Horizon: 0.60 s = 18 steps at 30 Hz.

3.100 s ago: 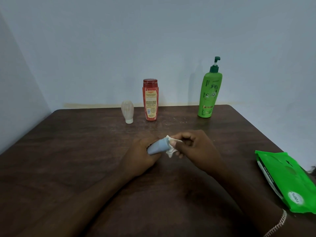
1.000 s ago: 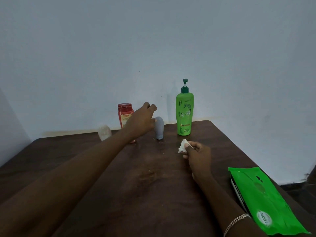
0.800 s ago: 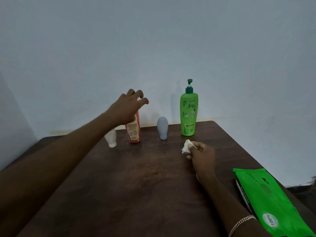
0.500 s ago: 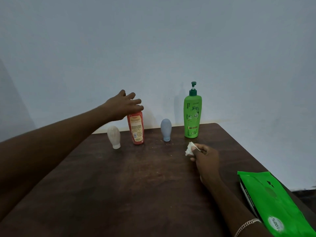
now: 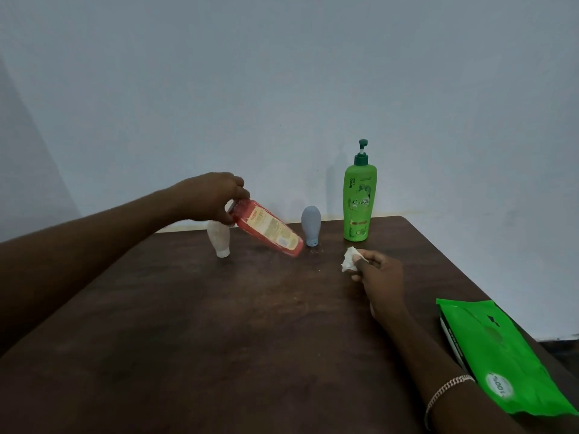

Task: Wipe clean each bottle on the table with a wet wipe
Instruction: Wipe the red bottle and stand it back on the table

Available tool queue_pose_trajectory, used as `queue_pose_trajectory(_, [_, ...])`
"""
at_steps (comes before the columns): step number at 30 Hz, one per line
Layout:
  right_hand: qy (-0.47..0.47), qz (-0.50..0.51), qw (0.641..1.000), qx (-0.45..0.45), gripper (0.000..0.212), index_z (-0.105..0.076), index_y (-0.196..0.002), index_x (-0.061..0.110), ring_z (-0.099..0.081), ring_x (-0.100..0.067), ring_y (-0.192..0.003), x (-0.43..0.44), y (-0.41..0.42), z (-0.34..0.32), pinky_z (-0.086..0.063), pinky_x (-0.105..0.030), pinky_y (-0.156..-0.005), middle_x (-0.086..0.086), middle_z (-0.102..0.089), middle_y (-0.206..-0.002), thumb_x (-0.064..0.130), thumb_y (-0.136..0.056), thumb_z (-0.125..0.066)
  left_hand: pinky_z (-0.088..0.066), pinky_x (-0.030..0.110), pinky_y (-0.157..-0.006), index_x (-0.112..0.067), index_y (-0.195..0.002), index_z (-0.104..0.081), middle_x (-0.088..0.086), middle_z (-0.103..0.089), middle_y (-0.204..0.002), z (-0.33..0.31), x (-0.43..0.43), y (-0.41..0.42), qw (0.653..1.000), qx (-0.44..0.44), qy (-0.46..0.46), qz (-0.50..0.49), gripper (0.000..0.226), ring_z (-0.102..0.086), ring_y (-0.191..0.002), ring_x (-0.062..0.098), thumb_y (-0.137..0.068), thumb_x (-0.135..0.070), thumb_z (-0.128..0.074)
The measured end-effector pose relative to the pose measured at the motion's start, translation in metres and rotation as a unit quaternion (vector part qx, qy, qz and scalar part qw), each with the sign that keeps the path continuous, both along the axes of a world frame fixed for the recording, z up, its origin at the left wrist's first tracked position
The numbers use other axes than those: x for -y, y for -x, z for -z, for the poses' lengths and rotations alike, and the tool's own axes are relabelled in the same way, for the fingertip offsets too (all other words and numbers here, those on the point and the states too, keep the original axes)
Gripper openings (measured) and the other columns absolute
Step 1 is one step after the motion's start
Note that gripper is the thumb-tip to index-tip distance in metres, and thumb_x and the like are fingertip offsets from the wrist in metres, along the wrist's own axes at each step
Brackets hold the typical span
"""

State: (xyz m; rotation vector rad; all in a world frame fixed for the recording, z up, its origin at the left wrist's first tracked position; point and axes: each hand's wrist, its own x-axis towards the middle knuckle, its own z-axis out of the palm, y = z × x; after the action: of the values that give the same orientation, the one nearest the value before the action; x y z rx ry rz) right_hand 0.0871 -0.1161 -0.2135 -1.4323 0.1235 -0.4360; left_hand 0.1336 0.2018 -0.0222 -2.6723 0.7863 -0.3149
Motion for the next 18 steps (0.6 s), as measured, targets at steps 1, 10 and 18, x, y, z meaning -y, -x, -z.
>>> queue_pose_trajectory(1, [0.001, -0.005, 1.0, 0.003, 0.015, -0.073, -0.104, 0.01, -0.068, -0.01, -0.066, 0.0, 0.002, -0.001, -0.052, -0.019, -0.054, -0.008, -0.076, -0.087, 0.01, -0.091, -0.066, -0.051, 0.031, -0.078, -0.023, -0.124, -0.067, -0.008, -0.062, -0.101, 0.008, -0.003, 0.012, 0.998, -0.019, 0.051, -0.013, 0.049, -0.056, -0.092, 0.009, -0.08, -0.037, -0.081])
queue_pose_trajectory(10, [0.02, -0.031, 0.999, 0.028, 0.023, -0.074, -0.103, 0.019, -0.073, -0.013, -0.081, -0.006, 0.021, -0.014, -0.058, -0.023, -0.065, -0.001, -0.076, -0.093, 0.003, -0.089, -0.066, -0.056, 0.029, -0.074, -0.02, -0.118, -0.071, -0.01, -0.068, -0.094, 0.114, 0.006, 0.102, 0.925, -0.082, 0.362, -0.081, 0.051, -0.062, -0.081, 0.004, -0.073, -0.037, -0.087])
queue_pose_trajectory(18, [0.215, -0.034, 0.976, 0.027, 0.016, -0.078, -0.095, 0.027, -0.069, -0.009, -0.089, -0.012, 0.03, -0.015, -0.058, -0.037, -0.085, 0.011, -0.072, -0.096, 0.02, -0.083, -0.07, -0.055, 0.033, -0.083, -0.018, -0.134, -0.063, -0.002, -0.067, -0.113, 0.158, 0.008, 0.103, 0.898, -0.092, 0.41, -0.13, 0.072, -0.06, -0.094, 0.011, -0.073, -0.05, -0.085])
